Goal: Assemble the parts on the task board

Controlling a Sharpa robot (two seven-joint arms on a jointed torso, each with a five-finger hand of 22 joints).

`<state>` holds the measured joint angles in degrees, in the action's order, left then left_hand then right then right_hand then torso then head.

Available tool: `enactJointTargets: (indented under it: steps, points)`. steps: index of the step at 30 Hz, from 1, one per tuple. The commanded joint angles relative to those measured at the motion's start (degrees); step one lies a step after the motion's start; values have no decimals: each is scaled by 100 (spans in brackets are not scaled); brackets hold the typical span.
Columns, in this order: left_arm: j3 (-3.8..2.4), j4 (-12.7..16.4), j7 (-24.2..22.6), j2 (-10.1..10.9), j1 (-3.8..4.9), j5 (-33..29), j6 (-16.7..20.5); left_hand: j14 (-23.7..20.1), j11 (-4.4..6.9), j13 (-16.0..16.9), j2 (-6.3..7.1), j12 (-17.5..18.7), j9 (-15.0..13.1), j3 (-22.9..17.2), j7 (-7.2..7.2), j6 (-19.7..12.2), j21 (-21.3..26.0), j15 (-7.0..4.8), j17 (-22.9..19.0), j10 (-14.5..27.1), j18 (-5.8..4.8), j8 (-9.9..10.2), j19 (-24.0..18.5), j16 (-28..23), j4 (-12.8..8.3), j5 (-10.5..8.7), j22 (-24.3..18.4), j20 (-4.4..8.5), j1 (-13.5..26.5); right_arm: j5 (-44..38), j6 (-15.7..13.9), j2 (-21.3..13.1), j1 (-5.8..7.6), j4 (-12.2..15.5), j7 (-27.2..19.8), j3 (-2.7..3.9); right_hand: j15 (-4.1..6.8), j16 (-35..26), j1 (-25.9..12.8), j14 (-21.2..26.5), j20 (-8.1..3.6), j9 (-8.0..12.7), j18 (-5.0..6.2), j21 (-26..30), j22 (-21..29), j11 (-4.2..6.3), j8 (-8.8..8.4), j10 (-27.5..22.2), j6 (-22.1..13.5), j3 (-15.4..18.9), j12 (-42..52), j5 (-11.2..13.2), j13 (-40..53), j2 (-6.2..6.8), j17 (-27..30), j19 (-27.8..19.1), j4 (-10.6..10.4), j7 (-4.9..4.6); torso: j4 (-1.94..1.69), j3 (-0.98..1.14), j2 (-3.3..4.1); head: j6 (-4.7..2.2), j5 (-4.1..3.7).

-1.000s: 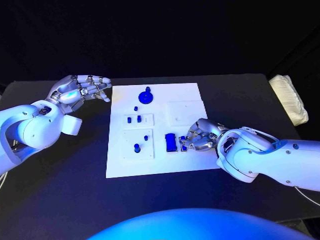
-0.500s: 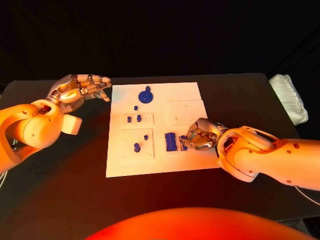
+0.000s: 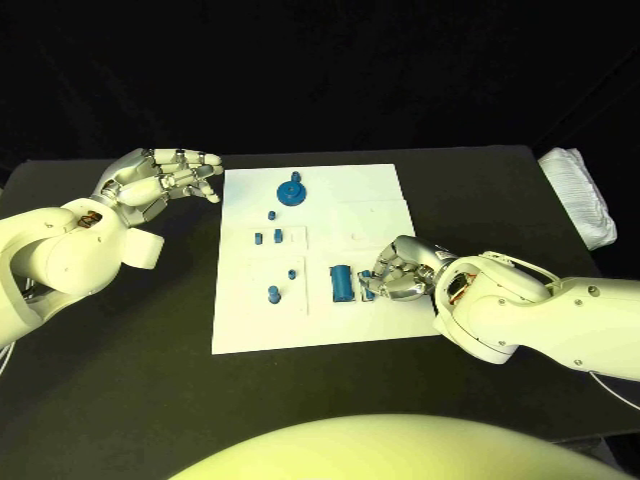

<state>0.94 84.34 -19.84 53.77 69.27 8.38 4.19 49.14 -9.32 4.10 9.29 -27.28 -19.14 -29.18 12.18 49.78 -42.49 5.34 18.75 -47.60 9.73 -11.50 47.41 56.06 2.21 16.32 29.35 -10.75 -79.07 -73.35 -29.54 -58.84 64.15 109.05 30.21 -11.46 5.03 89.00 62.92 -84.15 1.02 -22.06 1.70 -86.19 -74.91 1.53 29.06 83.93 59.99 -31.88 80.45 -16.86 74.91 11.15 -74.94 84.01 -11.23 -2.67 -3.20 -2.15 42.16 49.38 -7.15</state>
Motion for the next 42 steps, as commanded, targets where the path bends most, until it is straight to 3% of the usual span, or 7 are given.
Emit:
enactJointTargets:
  steps: [1, 30, 34, 37, 39, 42]
  points:
    - [-2, 12, -21, -3, 1, 28, -91, -43, 2, -5, 12, -8, 5, -28, 5, -37, -4, 15, 8, 35, 56, 10, -32, -27, -7, 21, 5, 12, -37, 9, 138, 11, -18, 33, -91, -10, 33, 20, 45, -555, -25, 7, -102, -20, -1418, 29, 4, 298, 19, 3, 32, -16, 1077, 3, -1366, 542, 42, 29, -1, 2, -1, 3, 3]
    - [-2, 2, -10, -6, 1, 28, -97, -44, -1, -6, 15, -7, 7, -30, 7, -41, -7, 17, 9, 42, 55, 13, -38, -28, -6, 20, 11, 10, -31, 1, 93, -12, -21, 80, -111, -10, 26, 19, -52, -554, -23, 6, -98, 0, -1413, 18, 10, 300, 20, 18, 30, 39, 1080, 37, -1364, 538, 45, 16, -4, -1, 2, 12, 8]
    - [-2, 3, -2, -5, 1, 28, -98, -45, -4, -7, 15, -5, 10, -34, 9, -44, -10, 21, 10, 53, 54, 14, -46, -28, -3, 20, 16, 8, -23, 2, 69, -10, -21, 78, -127, -10, 7, 11, -304, -551, -12, 12, -92, 37, -1403, -6, 3, 282, 17, 204, -26, 124, 1058, 185, -1351, 532, -57, -10, -3, -2, 2, 16, 11]
    - [-2, 4, 5, -3, 1, 28, -98, -45, -4, -7, 15, -5, 10, -34, 9, -44, -10, 21, 10, 53, 54, 14, -46, -28, -3, 20, 16, 8, -23, 2, 44, -9, -21, 71, -133, -10, -8, 5, -553, -549, 0, 21, -88, 58, -1398, -22, -5, 273, 18, 458, -56, 328, 1049, 273, -1342, 528, -225, -25, -3, -2, -1, 14, 9]
    - [-2, 5, 7, -2, 1, 28, -98, -45, -4, -7, 15, -5, 10, -34, 9, -44, -10, 21, 10, 53, 54, 14, -46, -28, -3, 20, 16, 8, -23, 2, 22, -11, -21, 64, -136, -10, -5, 3, -634, -548, 2, 25, -85, 74, -1394, -17, -8, 267, 17, 627, -74, 506, 1043, 283, -1339, 525, -326, -19, -2, -3, -2, 12, 10]
    - [-2, 6, 11, -1, 1, 28, -98, -45, -4, -7, 15, -5, 10, -34, 9, -44, -10, 21, 10, 53, 54, 14, -46, -28, -3, 20, 16, 8, -23, 2, -28, -12, -21, 53, -140, -10, 1, -1, -694, -547, -2, 29, -81, 93, -1389, -13, -12, 259, 7, 859, -99, 522, 1036, 262, -1332, 522, -479, -13, -4, -1, -2, 9, 8]
